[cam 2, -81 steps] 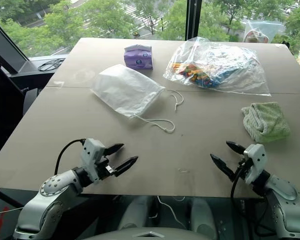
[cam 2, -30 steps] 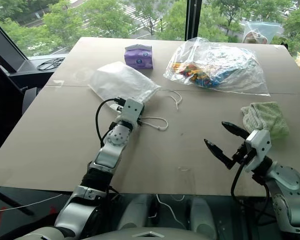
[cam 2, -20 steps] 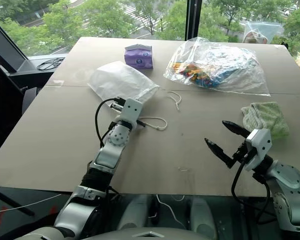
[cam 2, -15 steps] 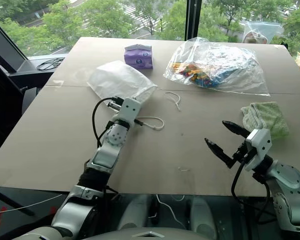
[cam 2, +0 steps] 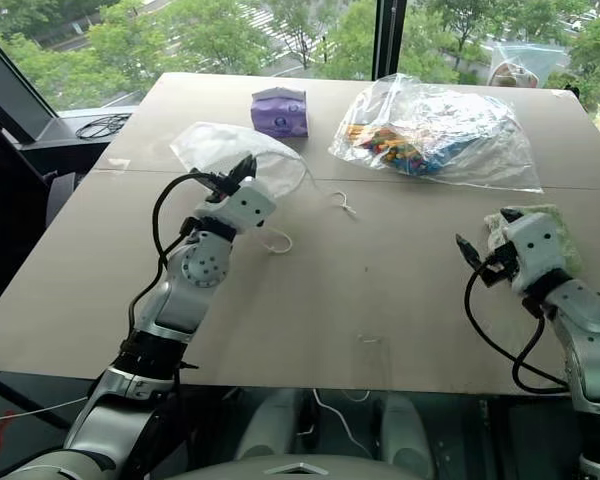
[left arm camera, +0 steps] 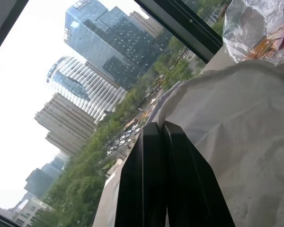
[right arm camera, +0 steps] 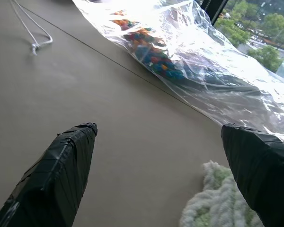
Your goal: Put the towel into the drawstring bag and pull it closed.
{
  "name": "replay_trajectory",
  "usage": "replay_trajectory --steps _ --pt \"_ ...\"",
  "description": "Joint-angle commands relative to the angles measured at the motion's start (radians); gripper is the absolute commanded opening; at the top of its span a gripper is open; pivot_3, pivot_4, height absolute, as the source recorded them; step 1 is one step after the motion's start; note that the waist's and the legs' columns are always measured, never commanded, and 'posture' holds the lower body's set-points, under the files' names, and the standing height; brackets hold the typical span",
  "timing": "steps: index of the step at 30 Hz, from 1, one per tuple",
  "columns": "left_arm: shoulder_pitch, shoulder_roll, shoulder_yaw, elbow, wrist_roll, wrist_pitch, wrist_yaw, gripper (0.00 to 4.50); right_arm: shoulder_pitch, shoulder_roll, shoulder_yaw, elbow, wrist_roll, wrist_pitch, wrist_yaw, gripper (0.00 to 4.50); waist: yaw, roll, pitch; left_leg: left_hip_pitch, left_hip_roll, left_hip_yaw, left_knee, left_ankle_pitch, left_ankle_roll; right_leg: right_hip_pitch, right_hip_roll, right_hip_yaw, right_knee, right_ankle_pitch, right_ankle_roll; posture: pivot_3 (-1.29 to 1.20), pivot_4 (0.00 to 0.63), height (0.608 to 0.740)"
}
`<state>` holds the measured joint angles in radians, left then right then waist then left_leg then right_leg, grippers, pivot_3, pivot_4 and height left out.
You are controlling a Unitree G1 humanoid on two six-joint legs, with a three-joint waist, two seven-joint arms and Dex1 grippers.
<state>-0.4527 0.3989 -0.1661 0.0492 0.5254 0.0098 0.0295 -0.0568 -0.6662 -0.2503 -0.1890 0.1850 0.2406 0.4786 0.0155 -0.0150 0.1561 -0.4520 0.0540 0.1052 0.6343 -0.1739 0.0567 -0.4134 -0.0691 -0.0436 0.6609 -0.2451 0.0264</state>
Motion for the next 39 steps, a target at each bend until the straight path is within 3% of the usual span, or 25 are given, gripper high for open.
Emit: replay_trajectory --steps 1,8,17,23,29,32,39 --pt "-0.026 -0.010 0.012 -0.018 -0.002 -0.004 0.001 0.02 -0.060 -0.037 -0.042 0.068 -0.053 0.028 -0.055 4.50 0.000 0.000 0.000 0.000 0.000 0.000 0.000 0.001 0.001 0.000 0.001 0.000 0.000 0.000 0.000 0.00 0.150 0.739" --pt "-0.034 -0.033 -0.001 0.001 0.007 -0.006 0.003 0.02 -0.201 -0.024 -0.119 0.241 0.044 0.231 -0.086 4.50 0.000 0.000 0.000 0.000 0.000 0.001 0.000 0.003 0.005 0.000 0.006 0.000 0.000 0.002 0.003 0.00 0.150 0.739" --pt "-0.032 -0.032 0.007 0.006 0.012 -0.002 -0.002 0.02 -0.262 -0.084 -0.007 0.433 -0.004 0.302 0.012 4.50 -0.002 0.000 0.000 0.001 0.000 0.002 0.000 0.003 0.005 0.000 0.007 0.001 0.001 0.003 0.005 0.00 0.150 0.739" --pt "-0.029 -0.030 -0.004 0.016 0.019 -0.007 -0.006 0.02 -0.346 -0.131 0.095 0.647 -0.165 0.268 -0.104 4.50 -0.001 -0.001 0.000 0.001 0.000 0.002 0.001 0.003 0.005 0.001 0.006 0.001 0.000 0.003 0.005 0.00 0.150 0.739" --pt "-0.011 -0.046 -0.008 -0.001 0.024 0.015 -0.008 0.02 -0.412 -0.084 0.065 0.744 -0.109 0.479 -0.108 4.50 0.002 -0.007 -0.004 0.001 0.000 0.004 0.004 0.001 0.005 0.003 -0.001 0.000 0.000 0.003 0.006 0.00 0.150 0.739" --pt "-0.005 -0.049 -0.011 -0.004 0.027 0.015 -0.014 0.00 -0.446 -0.050 0.016 0.786 -0.037 0.576 -0.068 3.63 0.002 -0.012 -0.007 0.001 0.000 0.004 0.006 0.000 0.004 0.004 -0.003 -0.001 0.000 0.004 0.006 0.00 0.150 0.739" --pt "0.000 -0.039 0.005 0.002 0.020 0.014 -0.026 0.00 -0.430 -0.012 0.023 0.715 0.077 0.752 0.073 0.42 -0.002 -0.020 -0.012 0.001 0.002 0.002 0.002 -0.001 0.004 0.004 -0.004 -0.001 -0.002 0.004 0.004 0.00 0.150 0.739"
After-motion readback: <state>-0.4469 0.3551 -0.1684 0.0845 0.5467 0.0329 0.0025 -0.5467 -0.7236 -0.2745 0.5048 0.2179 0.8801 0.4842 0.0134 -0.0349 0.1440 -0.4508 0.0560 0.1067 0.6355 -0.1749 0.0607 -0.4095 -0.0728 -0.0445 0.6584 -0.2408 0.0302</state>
